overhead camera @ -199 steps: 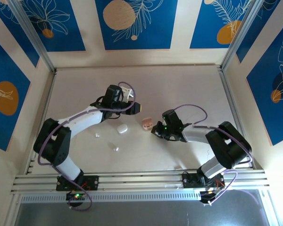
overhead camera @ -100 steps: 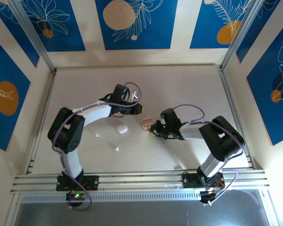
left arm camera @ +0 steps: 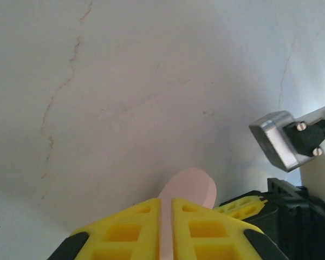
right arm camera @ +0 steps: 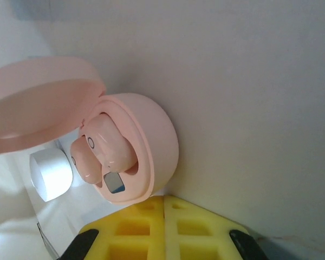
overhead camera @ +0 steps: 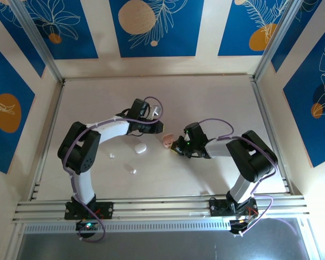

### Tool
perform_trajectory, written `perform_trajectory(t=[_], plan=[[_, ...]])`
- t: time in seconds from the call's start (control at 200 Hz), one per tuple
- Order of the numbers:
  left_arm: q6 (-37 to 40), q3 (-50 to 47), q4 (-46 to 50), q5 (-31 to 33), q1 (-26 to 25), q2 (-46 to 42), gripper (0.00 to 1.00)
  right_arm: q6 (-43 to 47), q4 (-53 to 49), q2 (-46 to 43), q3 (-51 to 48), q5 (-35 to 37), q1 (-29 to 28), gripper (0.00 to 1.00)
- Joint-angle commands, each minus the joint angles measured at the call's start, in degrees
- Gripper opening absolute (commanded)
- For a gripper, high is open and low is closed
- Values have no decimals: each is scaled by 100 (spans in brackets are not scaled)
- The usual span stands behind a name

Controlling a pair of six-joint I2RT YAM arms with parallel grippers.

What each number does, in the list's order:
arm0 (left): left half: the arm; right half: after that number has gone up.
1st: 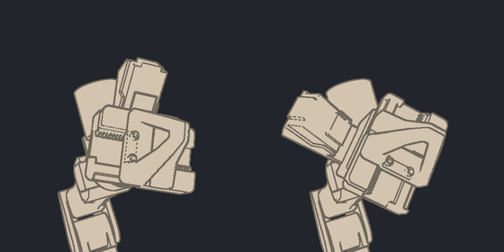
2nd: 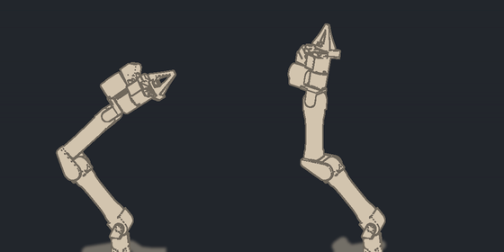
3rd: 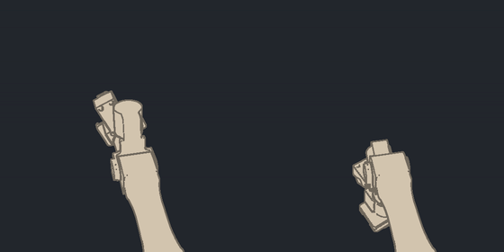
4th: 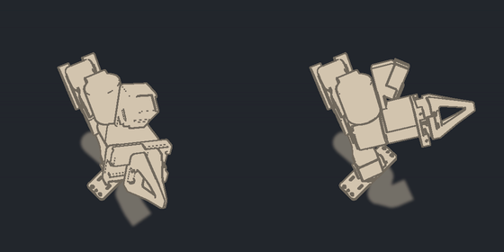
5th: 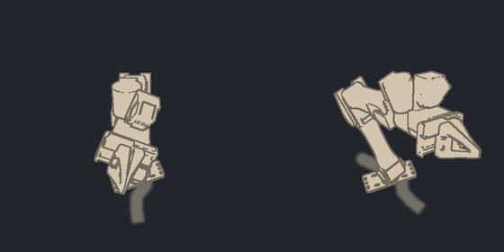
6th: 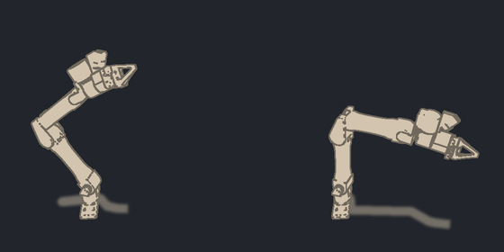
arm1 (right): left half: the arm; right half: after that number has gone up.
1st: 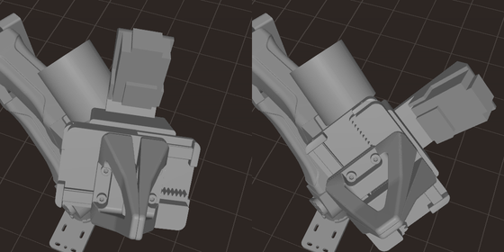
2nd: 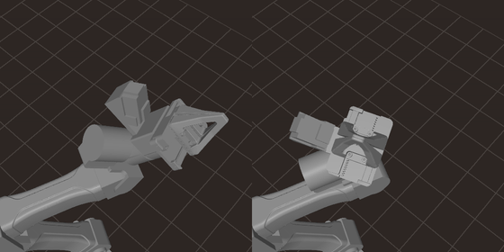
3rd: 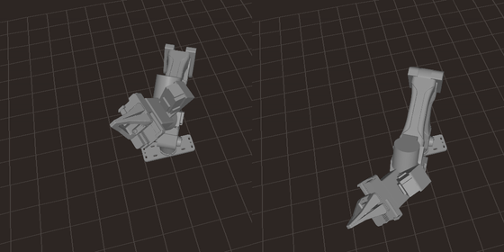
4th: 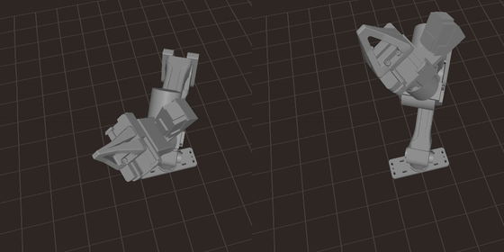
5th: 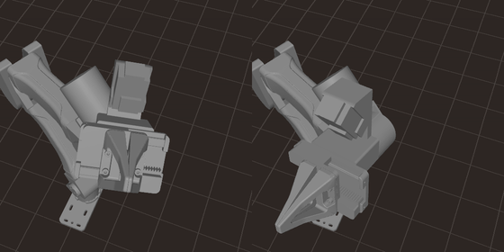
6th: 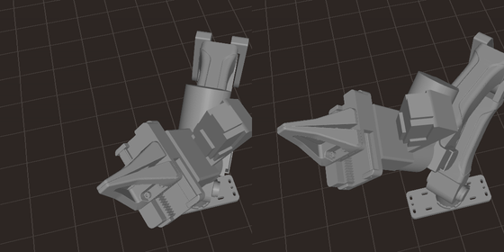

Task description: Insert the wireless bluetooth earbuds into the charging case

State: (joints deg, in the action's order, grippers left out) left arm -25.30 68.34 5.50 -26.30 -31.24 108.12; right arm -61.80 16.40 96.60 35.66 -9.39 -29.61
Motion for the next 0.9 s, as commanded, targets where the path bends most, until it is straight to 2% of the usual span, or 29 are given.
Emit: perform_trajectory(t=[0.0,0.895], plan=[[104,218,113,3,-29,139,12,142,-43,112,113,324,189,0],[-75,-36,8,-28,-412,236,9,116,30,183,205,161,227,0]])
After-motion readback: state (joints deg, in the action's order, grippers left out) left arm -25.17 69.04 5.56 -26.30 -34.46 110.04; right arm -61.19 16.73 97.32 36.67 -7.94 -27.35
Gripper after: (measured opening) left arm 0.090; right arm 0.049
